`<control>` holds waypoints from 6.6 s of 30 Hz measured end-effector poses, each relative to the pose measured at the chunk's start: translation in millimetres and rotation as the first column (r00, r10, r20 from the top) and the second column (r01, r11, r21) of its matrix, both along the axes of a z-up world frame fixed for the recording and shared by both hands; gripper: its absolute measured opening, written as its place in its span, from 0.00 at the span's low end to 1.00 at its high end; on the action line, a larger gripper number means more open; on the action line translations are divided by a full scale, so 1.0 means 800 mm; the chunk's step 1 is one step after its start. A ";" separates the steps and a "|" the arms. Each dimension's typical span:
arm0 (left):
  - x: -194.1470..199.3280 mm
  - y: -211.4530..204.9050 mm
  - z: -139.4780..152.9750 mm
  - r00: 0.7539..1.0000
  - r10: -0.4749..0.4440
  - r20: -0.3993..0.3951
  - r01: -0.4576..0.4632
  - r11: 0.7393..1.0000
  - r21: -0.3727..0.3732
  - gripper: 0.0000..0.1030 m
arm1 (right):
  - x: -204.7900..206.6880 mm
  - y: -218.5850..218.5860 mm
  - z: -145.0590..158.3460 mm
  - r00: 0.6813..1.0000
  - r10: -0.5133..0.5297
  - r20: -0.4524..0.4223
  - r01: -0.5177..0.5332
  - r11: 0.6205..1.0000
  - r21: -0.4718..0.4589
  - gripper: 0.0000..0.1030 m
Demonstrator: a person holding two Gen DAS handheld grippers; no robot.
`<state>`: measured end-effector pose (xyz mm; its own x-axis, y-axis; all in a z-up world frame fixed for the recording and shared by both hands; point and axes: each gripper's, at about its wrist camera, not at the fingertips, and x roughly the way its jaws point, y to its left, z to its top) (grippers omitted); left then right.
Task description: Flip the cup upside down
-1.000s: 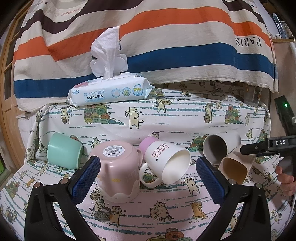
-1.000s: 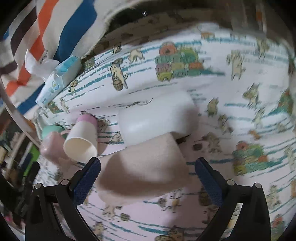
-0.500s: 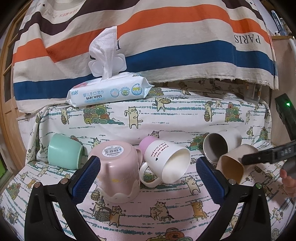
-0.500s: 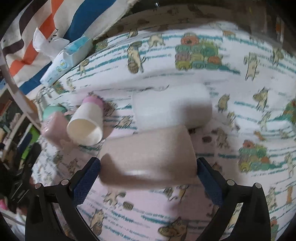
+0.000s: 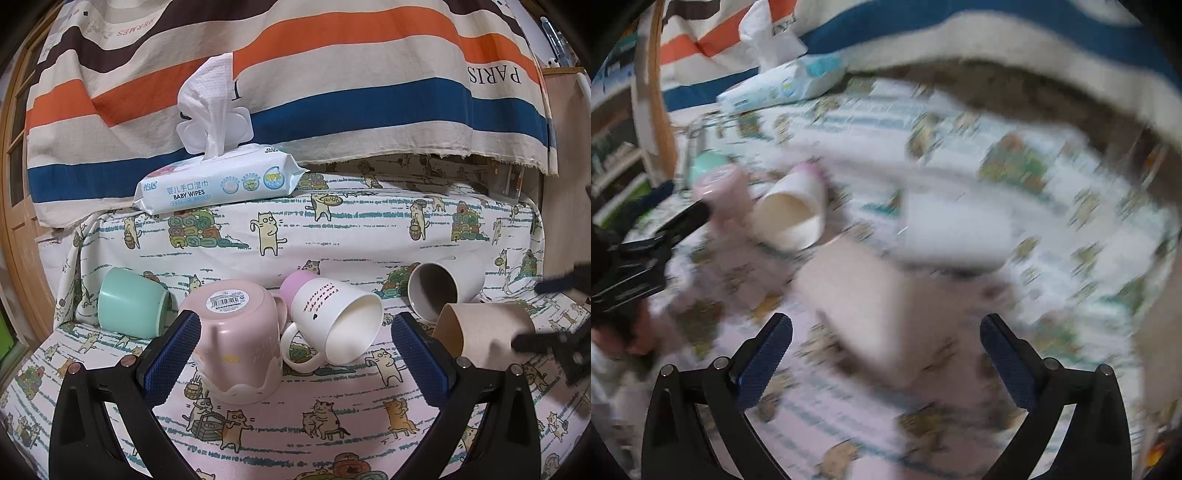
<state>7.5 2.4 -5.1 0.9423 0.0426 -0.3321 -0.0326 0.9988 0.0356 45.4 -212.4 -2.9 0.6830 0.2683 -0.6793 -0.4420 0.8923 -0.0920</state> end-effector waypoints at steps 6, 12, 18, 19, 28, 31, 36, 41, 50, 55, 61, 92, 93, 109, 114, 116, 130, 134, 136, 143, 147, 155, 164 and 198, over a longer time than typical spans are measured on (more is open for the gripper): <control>0.000 0.000 0.000 1.000 -0.006 -0.006 0.006 1.000 -0.002 1.00 | 0.054 0.022 -0.015 0.976 0.190 -0.109 -0.203 0.971 -0.125 0.99; 0.002 0.000 0.000 1.000 -0.004 -0.008 0.004 1.000 0.005 1.00 | 0.093 0.041 -0.045 0.948 0.228 -0.223 -0.267 0.950 -0.163 0.99; 0.001 -0.003 0.001 1.000 -0.006 -0.004 0.006 1.000 0.018 1.00 | 0.096 0.050 -0.043 0.938 0.245 -0.244 -0.275 0.956 -0.098 0.68; 0.000 -0.003 0.001 1.000 -0.007 -0.002 0.007 1.000 0.019 1.00 | 0.097 0.053 -0.042 0.941 0.221 -0.255 -0.254 0.962 -0.102 0.68; -0.007 0.001 0.005 0.999 0.035 0.040 -0.036 0.999 0.031 1.00 | 0.065 0.065 -0.015 0.960 -0.053 -0.276 0.074 0.995 0.066 0.67; -0.005 0.004 0.005 0.998 0.044 0.034 -0.045 0.999 0.027 1.00 | 0.066 0.067 -0.017 0.924 -0.143 -0.354 0.191 0.976 0.106 0.67; -0.002 0.008 0.004 0.998 0.066 0.024 -0.067 0.997 0.026 1.00 | 0.069 0.071 -0.029 0.896 -0.214 -0.390 0.288 0.947 0.140 0.67; 0.003 0.017 0.003 0.997 0.082 0.000 -0.082 0.997 -0.006 1.00 | 0.072 0.073 -0.046 0.861 -0.273 -0.430 0.367 0.917 0.154 0.68; 0.002 0.023 0.003 0.996 0.091 -0.008 -0.091 0.995 -0.029 1.00 | 0.060 0.073 -0.045 0.899 -0.200 -0.390 0.287 0.941 0.179 0.80; -0.003 0.009 0.003 0.997 0.079 0.022 -0.079 0.996 0.028 1.00 | 0.036 0.050 -0.015 0.944 -0.130 -0.304 0.204 0.952 0.226 0.83; -0.005 0.004 0.004 0.998 0.061 0.029 -0.062 0.997 0.040 1.00 | -0.003 -0.005 0.024 0.982 -0.191 -0.005 0.187 0.955 0.229 0.89; -0.039 -0.077 0.013 0.973 0.018 -0.230 -0.036 0.997 -0.074 1.00 | -0.070 -0.061 0.033 0.894 -0.231 0.383 0.110 0.943 0.313 1.00; -0.040 -0.084 0.011 0.972 0.008 -0.233 -0.029 0.996 -0.089 1.00 | -0.071 -0.062 0.034 0.887 -0.243 0.394 0.119 0.942 0.315 1.00; -0.007 -0.151 -0.036 0.904 -0.054 -0.425 -0.004 0.991 -0.133 1.00 | -0.079 -0.083 0.044 0.843 -0.324 0.431 0.171 0.919 0.355 1.00; 0.007 -0.141 -0.050 0.877 -0.061 -0.477 -0.030 0.983 -0.181 0.83 | -0.075 -0.085 0.042 0.848 -0.333 0.413 0.183 0.915 0.360 1.00; 0.009 -0.133 -0.055 0.866 -0.084 -0.494 -0.035 0.974 -0.226 0.71 | -0.073 -0.086 0.042 0.851 -0.334 0.406 0.186 0.913 0.363 1.00; -0.005 -0.089 0.008 0.914 -0.055 -0.402 -0.008 0.988 -0.153 0.64 | -0.060 -0.105 0.039 0.863 -0.379 0.333 0.224 0.879 0.420 1.00; 0.003 -0.084 0.019 0.909 -0.069 -0.410 0.015 0.991 -0.133 0.64 | -0.059 -0.103 0.039 0.862 -0.378 0.338 0.227 0.884 0.409 1.00; 0.006 -0.085 0.024 0.911 -0.081 -0.405 0.028 0.990 -0.136 0.63 | -0.059 -0.101 0.038 0.861 -0.376 0.341 0.229 0.887 0.400 1.00; 0.012 -0.094 0.040 0.930 -0.097 -0.354 0.054 0.990 -0.130 0.63 | -0.056 -0.100 0.036 0.862 -0.379 0.338 0.239 0.890 0.387 1.00; 0.021 -0.099 0.039 0.943 -0.105 -0.315 0.066 0.989 -0.132 0.63 | -0.055 -0.100 0.036 0.862 -0.378 0.337 0.240 0.891 0.385 1.00; 0.036 -0.098 0.024 0.971 -0.135 -0.198 0.108 0.984 -0.144 0.63 | -0.055 -0.101 0.035 0.861 -0.382 0.335 0.244 0.890 0.386 1.00; 0.035 -0.089 0.011 0.974 -0.149 -0.168 0.128 0.983 -0.130 0.63 | -0.053 -0.098 0.034 0.871 -0.369 0.324 0.237 0.894 0.380 1.00; -0.026 0.023 0.013 0.987 -0.128 0.102 0.133 0.990 -0.042 0.99 | -0.040 -0.089 0.019 0.860 -0.382 0.337 0.273 0.904 0.328 1.00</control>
<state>-13.4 20.8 5.3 0.9670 -0.0965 -0.2359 0.0970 0.9952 -0.0096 13.0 -283.6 12.7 0.9532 0.1107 -0.2815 -0.0969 0.9933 0.0625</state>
